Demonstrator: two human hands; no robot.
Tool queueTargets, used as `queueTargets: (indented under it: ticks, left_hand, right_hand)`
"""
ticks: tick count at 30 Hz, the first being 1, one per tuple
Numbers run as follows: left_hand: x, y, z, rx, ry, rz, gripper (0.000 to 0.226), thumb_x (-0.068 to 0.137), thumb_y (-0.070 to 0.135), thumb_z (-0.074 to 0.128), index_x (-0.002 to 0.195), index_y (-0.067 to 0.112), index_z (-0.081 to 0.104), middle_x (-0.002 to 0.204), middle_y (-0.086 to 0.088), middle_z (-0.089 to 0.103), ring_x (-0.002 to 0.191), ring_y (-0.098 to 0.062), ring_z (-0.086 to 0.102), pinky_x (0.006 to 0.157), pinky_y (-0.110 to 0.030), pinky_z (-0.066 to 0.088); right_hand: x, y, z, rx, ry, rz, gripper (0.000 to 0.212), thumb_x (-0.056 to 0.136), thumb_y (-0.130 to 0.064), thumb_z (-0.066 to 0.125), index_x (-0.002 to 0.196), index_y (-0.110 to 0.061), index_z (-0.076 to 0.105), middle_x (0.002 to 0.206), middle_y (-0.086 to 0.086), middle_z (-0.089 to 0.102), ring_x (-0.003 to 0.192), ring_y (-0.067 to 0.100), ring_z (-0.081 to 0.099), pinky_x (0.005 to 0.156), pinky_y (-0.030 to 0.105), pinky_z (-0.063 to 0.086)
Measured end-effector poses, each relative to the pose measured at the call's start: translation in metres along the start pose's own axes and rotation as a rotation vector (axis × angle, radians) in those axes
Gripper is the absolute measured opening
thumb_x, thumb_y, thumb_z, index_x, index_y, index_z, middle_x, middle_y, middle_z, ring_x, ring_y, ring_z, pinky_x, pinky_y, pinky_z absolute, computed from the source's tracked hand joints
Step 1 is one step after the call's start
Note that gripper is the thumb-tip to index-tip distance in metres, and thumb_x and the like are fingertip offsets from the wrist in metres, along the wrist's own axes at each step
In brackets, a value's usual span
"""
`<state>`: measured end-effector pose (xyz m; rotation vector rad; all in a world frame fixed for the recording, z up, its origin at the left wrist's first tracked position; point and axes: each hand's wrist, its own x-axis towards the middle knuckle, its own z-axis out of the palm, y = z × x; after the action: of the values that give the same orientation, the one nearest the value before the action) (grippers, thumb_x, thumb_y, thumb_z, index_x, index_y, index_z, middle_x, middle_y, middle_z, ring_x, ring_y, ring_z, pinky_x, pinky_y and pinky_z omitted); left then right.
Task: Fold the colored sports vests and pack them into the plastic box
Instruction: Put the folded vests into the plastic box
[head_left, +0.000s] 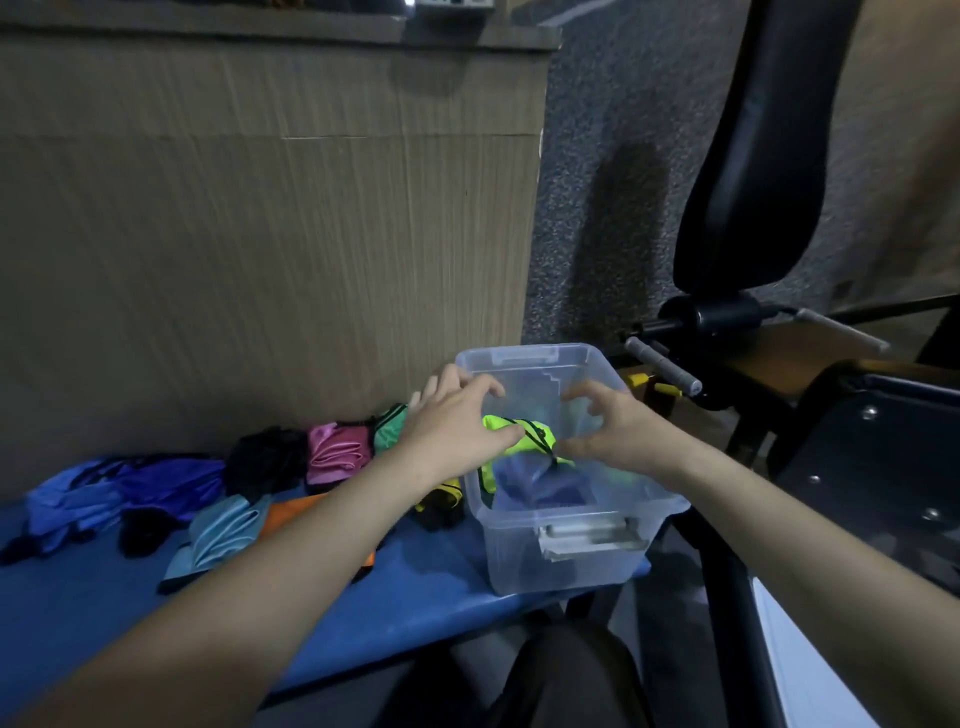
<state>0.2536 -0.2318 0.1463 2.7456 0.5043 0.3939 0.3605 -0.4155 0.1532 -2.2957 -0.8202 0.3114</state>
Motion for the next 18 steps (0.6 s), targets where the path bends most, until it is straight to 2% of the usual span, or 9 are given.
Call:
queueTargets:
  ticks: [2,7,10,15,18]
  left_hand:
    - [-0.001,-0.007,0.0,-0.044,-0.002,-0.004,0.05,0.083,0.062,0.062,0.127,0.04,0.051,0.129,0.005,0.04,0.131,-0.02,0.037,0.105,-0.036,0.027]
    - [-0.01,-0.017,-0.001,-0.082,0.002,-0.004,0.046,0.085,0.056,0.064,0.126,0.04,0.051,0.126,0.008,0.039,0.13,-0.018,0.036,0.098,-0.032,0.025]
    - [-0.018,-0.026,-0.006,-0.117,-0.001,-0.013,0.044,0.085,0.054,0.066,0.124,0.04,0.053,0.126,0.008,0.041,0.129,-0.018,0.037,0.099,-0.032,0.026]
    - [-0.037,-0.061,-0.02,-0.202,0.058,-0.066,0.035,0.085,0.049,0.068,0.118,0.039,0.058,0.122,0.007,0.045,0.126,-0.02,0.04,0.105,-0.034,0.032]
    - [-0.053,-0.098,-0.027,-0.266,0.067,-0.123,0.033,0.085,0.045,0.07,0.116,0.036,0.062,0.123,0.003,0.05,0.125,-0.021,0.045,0.11,-0.036,0.034]
  right_hand:
    - [0.001,-0.002,0.003,-0.008,0.007,0.004,0.061,0.076,-0.033,0.083,0.129,-0.035,0.052,0.125,0.007,0.047,0.111,0.019,0.056,0.091,0.033,0.05]
    - [-0.002,-0.017,0.013,0.019,-0.019,-0.048,0.057,0.078,-0.032,0.081,0.128,-0.037,0.053,0.127,0.003,0.047,0.115,0.016,0.054,0.086,0.028,0.048]
    - [-0.004,-0.03,0.02,0.038,-0.029,-0.085,0.053,0.079,-0.031,0.081,0.124,-0.038,0.054,0.126,0.001,0.048,0.116,0.013,0.053,0.089,0.03,0.05]
    - [-0.005,-0.061,0.044,0.037,-0.013,-0.171,0.051,0.077,-0.029,0.083,0.121,-0.036,0.057,0.121,0.0,0.054,0.093,0.008,0.055,0.086,0.027,0.048]
    - [-0.002,-0.083,0.069,0.029,-0.03,-0.241,0.049,0.077,-0.026,0.083,0.12,-0.032,0.06,0.111,-0.008,0.058,0.076,-0.005,0.053,0.082,0.023,0.045]
